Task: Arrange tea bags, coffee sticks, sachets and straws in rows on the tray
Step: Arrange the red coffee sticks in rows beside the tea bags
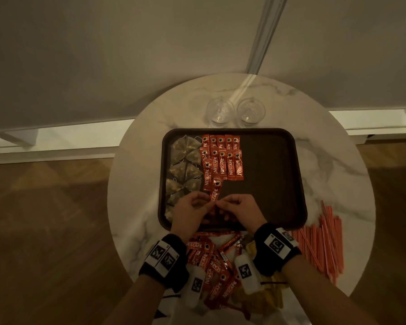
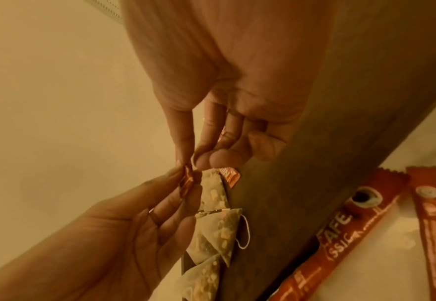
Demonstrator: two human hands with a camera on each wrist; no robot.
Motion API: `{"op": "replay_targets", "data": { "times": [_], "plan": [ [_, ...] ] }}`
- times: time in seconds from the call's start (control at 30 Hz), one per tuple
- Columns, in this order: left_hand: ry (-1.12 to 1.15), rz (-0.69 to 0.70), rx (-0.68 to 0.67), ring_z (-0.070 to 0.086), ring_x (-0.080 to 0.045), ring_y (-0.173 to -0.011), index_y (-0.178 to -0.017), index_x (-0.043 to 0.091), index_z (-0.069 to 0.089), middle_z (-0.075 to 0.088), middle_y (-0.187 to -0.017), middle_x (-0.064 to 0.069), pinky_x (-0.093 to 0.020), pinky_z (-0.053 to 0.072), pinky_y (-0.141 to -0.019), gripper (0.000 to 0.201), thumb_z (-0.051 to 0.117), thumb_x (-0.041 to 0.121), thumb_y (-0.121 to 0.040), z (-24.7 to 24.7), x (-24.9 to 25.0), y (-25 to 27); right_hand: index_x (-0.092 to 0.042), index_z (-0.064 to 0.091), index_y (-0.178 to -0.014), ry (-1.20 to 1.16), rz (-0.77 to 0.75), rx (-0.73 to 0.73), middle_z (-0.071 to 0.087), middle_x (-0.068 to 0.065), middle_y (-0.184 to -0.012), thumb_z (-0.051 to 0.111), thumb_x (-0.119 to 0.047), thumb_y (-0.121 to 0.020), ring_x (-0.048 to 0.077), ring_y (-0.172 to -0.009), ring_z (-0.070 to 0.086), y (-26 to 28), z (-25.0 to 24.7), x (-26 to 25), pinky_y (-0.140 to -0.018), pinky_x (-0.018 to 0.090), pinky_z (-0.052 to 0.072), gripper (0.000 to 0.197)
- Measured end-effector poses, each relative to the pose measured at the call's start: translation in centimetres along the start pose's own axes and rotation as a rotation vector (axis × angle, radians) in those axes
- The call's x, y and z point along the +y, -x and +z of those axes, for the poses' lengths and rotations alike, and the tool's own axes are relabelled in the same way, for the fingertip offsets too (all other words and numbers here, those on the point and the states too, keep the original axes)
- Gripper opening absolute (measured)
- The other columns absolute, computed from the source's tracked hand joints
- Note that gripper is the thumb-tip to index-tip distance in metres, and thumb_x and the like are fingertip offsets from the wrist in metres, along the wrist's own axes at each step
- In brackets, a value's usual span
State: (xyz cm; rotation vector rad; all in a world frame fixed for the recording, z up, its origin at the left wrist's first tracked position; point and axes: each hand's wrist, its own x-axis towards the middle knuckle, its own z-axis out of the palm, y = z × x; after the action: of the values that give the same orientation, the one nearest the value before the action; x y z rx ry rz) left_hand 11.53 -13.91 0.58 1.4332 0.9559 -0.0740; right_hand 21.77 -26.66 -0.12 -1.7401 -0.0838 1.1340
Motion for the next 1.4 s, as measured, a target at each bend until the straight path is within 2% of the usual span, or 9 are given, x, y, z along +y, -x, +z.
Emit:
{"op": "replay_targets", "data": {
  "times": [0.27,0.37,0.63,0.8,1.03,1.17,1.23,1.3,1.4],
  "plan": [
    [-0.009,0.010,-0.023,0.071,-0.013,-0.092,-0.115,0.016,0.063,0.071,-0.105,-0.002,-0.034,0.061,-0.066,0.024,0.064,0.018,-0.092,-0.2,0.4,-0.3,-0.003,0.073,-0.092,-0.005,0.016,0.077,0.066,0.003,-0.067,0.070,-0.014,-0.088,0.008,-0.049,0.053,-1.7,-0.4,-0.2,-0.049,0.016,0.045,0.012],
    [-0.032,0.062,0.046,0.071,-0.011,-0.086,-0.111,0.018,0.064,0.070,-0.101,0.001,-0.027,0.059,-0.059,0.017,0.060,0.019,-0.094,-1.6,0.7,0.2,-0.004,0.071,-0.094,0.044,0.053,0.144,0.066,0.003,-0.070,0.068,-0.014,-0.089,0.009,-0.049,0.052,-3.2,-1.1,-0.4,-0.049,0.016,0.045,0.011],
    [-0.103,0.090,0.159,0.067,-0.016,-0.060,-0.095,0.017,0.068,0.070,-0.077,-0.005,-0.026,0.055,-0.051,0.013,0.056,0.012,-0.096,-6.3,-1.9,2.1,-0.013,0.071,-0.081,0.285,0.047,0.181,0.068,0.004,-0.069,0.069,-0.014,-0.089,0.011,-0.043,0.051,-7.0,-0.8,-1.8,-0.046,0.021,0.048,0.008],
    [-0.105,0.063,0.190,0.063,-0.018,-0.057,-0.089,0.019,0.068,0.067,-0.070,-0.007,-0.033,0.053,-0.051,0.016,0.057,0.009,-0.095,-7.5,-4.3,3.2,-0.015,0.070,-0.079,0.354,0.075,0.198,0.069,0.004,-0.072,0.069,-0.017,-0.089,0.012,-0.046,0.054,-7.7,-0.5,-2.4,-0.048,0.022,0.050,0.010],
    [-0.242,0.022,0.192,0.060,-0.013,-0.052,-0.085,0.017,0.067,0.064,-0.066,-0.004,-0.025,0.050,-0.047,0.016,0.057,0.009,-0.095,-8.4,-7.6,4.9,-0.018,0.066,-0.075,0.396,0.085,0.221,0.068,0.003,-0.072,0.070,-0.027,-0.088,0.013,-0.049,0.055,-7.4,-0.5,-2.7,-0.053,0.026,0.053,0.016],
    [-0.466,0.016,0.131,0.058,-0.005,-0.066,-0.087,0.020,0.067,0.065,-0.079,0.005,-0.014,0.046,-0.060,0.010,0.060,0.017,-0.094,-8.7,-9.0,6.7,-0.015,0.069,-0.082,0.316,0.065,0.255,0.066,0.003,-0.068,0.070,-0.029,-0.088,0.012,-0.046,0.052,-5.6,-1.6,-2.4,-0.049,0.024,0.049,0.015],
    [-0.622,-0.012,0.058,0.058,-0.004,-0.071,-0.089,0.024,0.065,0.065,-0.085,0.011,-0.020,0.050,-0.068,0.008,0.060,0.028,-0.094,-8.8,-9.7,7.6,-0.015,0.070,-0.087,0.283,0.076,0.266,0.065,0.003,-0.068,0.067,-0.028,-0.090,0.011,-0.046,0.051,-4.0,-2.2,-1.8,-0.046,0.020,0.045,0.013],
    [-0.741,-0.058,0.003,0.057,-0.006,-0.075,-0.092,0.026,0.062,0.064,-0.090,0.012,-0.027,0.052,-0.073,0.017,0.061,0.043,-0.090,-8.3,-10.3,8.4,-0.014,0.070,-0.086,0.279,0.075,0.279,0.064,0.002,-0.065,0.064,-0.029,-0.093,0.011,-0.044,0.049,-2.4,-2.7,-0.8,-0.041,0.017,0.040,0.017],
    [-0.795,-0.124,-0.033,0.056,-0.011,-0.091,-0.109,0.025,0.052,0.057,-0.101,0.009,-0.027,0.047,-0.077,0.044,0.068,0.054,-0.080,-5.9,-11.3,9.3,-0.013,0.069,-0.081,0.272,0.061,0.282,0.061,0.003,-0.061,0.060,-0.030,-0.095,0.012,-0.043,0.048,0.1,-3.0,0.5,-0.037,0.015,0.037,0.024]
  ]
}}
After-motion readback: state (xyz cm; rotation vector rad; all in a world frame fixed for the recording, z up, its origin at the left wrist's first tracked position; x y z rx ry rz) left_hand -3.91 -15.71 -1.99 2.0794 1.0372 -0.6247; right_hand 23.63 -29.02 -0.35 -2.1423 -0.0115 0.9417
